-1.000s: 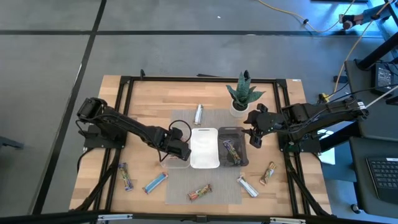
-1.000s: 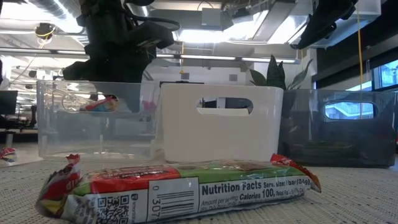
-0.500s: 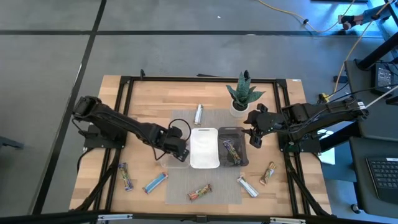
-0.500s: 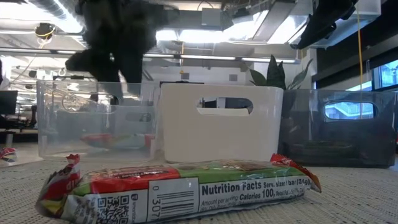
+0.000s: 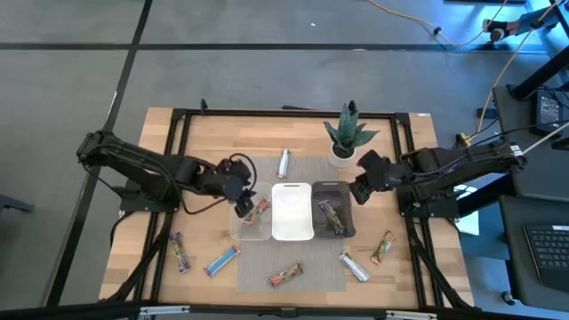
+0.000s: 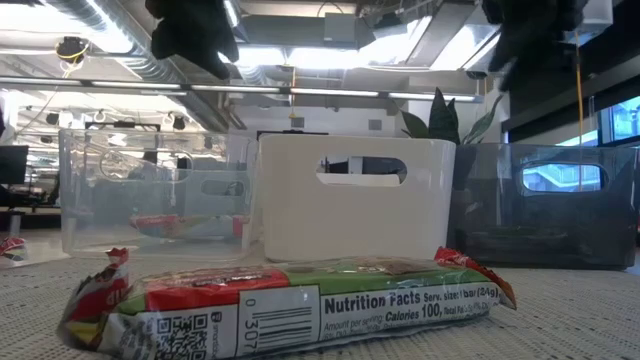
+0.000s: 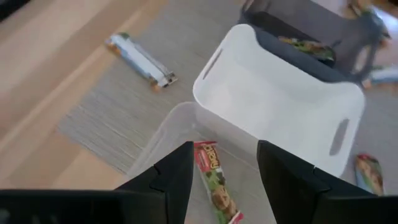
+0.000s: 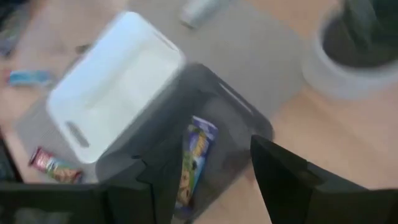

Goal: Pick and place Granola Bars by type
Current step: Put the bottom right yellow granola bar into the white bin

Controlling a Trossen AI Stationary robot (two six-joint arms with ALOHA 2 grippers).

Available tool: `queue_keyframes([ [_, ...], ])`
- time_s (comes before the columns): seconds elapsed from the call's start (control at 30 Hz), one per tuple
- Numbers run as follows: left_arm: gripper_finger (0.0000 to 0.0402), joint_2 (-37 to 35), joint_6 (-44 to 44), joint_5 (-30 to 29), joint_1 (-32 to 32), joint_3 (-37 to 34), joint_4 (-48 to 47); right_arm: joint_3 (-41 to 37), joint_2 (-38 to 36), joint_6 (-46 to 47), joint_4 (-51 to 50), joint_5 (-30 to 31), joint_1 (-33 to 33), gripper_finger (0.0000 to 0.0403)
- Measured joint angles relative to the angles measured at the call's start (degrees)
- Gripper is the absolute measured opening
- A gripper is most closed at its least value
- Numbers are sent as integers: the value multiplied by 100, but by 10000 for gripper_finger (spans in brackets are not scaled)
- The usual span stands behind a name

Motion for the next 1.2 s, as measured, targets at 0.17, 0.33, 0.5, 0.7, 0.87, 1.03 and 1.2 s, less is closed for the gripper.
queue_keyframes([
  [0.17, 170, -668, 843, 45, 331, -394, -2, -1, 207, 1733, -724, -137, 280, 191],
  [0.33, 171, -1582, 1432, 393, 826, -1202, 617, -1, 622, 3195, -975, -545, 773, 191],
  [0.5, 171, -2435, 2267, 1310, 1384, -2281, 2053, -1, 1191, 4454, -1031, -1124, 1385, 191],
  [0.7, 171, -2906, 2452, 2322, 2088, -3055, 3098, -1, 1693, 6303, -1400, -1734, 2309, 191],
  [0.87, 171, -2868, 2444, 2621, 2486, -3190, 3207, -1, 2023, 7633, -1379, -2198, 3027, 191],
  [1.03, 171, -2831, 2515, 2655, 2695, -3206, 3213, -1, 2478, 7626, -1248, -2471, 3228, 191],
  [1.2, 171, -2832, 2696, 2657, 2807, -3206, 3225, -1, 2946, 7471, -1240, -2487, 3373, 191],
])
